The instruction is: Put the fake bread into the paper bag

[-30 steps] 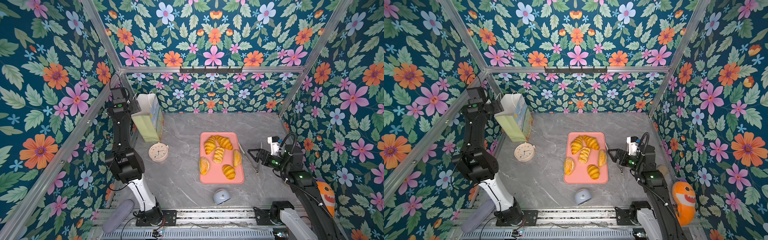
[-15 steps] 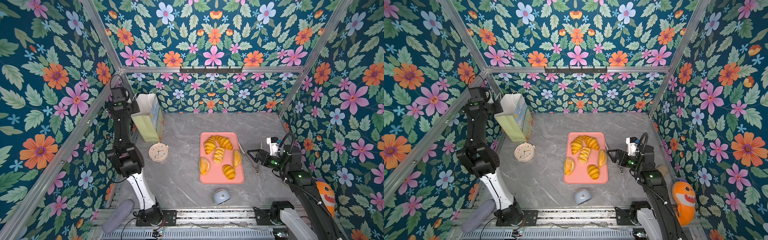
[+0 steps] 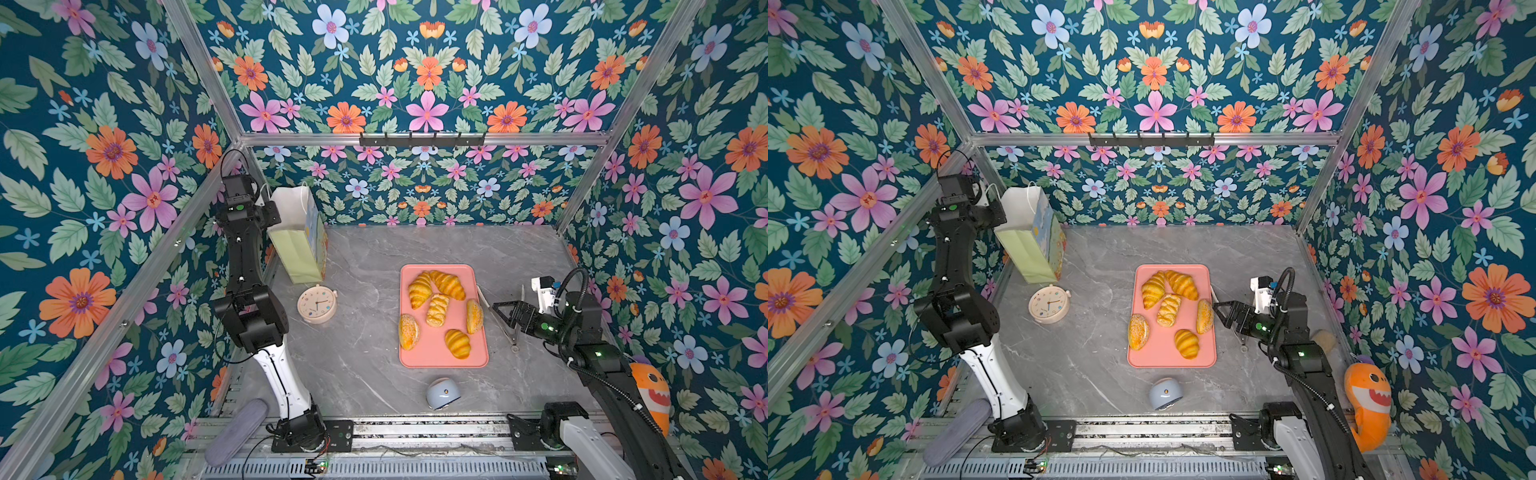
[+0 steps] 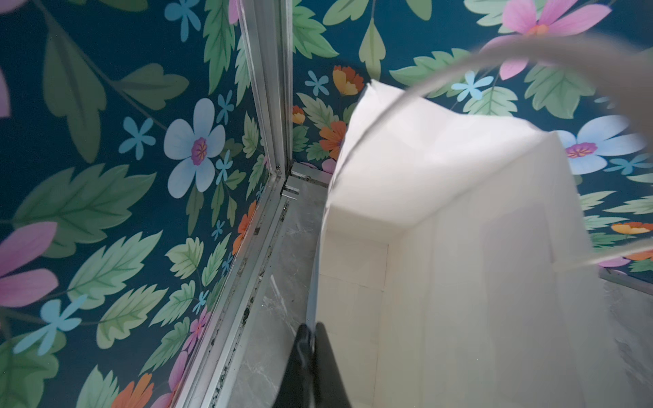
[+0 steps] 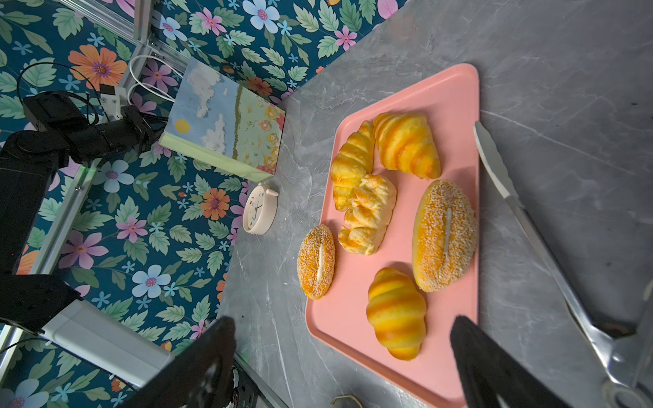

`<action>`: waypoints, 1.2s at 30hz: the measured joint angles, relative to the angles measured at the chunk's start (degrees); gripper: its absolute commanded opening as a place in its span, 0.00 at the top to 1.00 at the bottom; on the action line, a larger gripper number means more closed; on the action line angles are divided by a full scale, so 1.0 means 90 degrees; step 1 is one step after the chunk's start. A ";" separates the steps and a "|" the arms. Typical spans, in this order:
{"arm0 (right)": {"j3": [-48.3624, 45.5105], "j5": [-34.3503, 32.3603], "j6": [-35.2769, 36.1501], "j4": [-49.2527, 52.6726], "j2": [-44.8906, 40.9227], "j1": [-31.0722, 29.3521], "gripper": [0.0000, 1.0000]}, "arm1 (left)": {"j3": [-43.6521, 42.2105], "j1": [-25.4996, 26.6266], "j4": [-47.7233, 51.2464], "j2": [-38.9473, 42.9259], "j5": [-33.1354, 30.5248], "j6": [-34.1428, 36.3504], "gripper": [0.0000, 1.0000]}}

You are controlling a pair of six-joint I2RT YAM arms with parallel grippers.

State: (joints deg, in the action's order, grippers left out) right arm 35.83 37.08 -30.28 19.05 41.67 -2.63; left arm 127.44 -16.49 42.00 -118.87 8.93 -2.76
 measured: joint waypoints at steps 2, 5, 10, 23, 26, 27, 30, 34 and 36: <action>0.0000 -0.0002 -0.0012 0.0000 -0.0012 -0.0002 0.04 | 0.0000 0.0000 -0.0002 0.0000 0.0046 -0.0078 1.00; 0.0000 -0.0005 -0.0017 0.0010 -0.0022 -0.0005 0.05 | -0.0002 0.0017 -0.0005 0.0000 0.0219 -0.0226 1.00; 0.0000 -0.0075 -0.0087 0.0073 -0.0078 -0.0002 0.05 | -0.0282 0.0138 -0.0044 0.0185 0.0444 -0.0549 1.00; 0.0090 -0.0355 -0.0107 0.0345 -0.0056 -0.0012 0.05 | -0.1316 0.1443 -0.0287 0.1173 0.0015 -0.1171 1.00; 0.0090 -0.0386 -0.0107 0.0398 -0.0056 -0.0012 0.06 | -0.1676 0.1744 -0.0359 0.1494 -0.0158 -0.1314 1.00; 0.0090 -0.0408 -0.0109 0.0403 -0.0053 -0.0012 0.06 | -0.1819 0.1834 -0.0381 0.1605 -0.0197 -0.1360 1.00; 0.0090 -0.0452 -0.0112 0.0427 -0.0049 -0.0012 0.06 | -0.2271 0.2137 -0.0474 0.1936 -0.0362 -0.1511 1.00; 0.0090 -0.0478 -0.0124 0.0437 -0.0027 -0.0017 0.06 | -0.2939 0.2516 -0.0612 0.2421 -0.0369 -0.1702 1.00; 0.0090 -0.0498 -0.0131 0.0440 -0.0017 -0.0017 0.06 | -0.3279 0.2671 -0.0680 0.2679 -0.0362 -0.1853 1.00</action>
State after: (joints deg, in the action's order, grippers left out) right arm 36.64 32.60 -31.46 23.00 41.52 -2.79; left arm 97.93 7.55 35.88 -94.76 5.67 -19.44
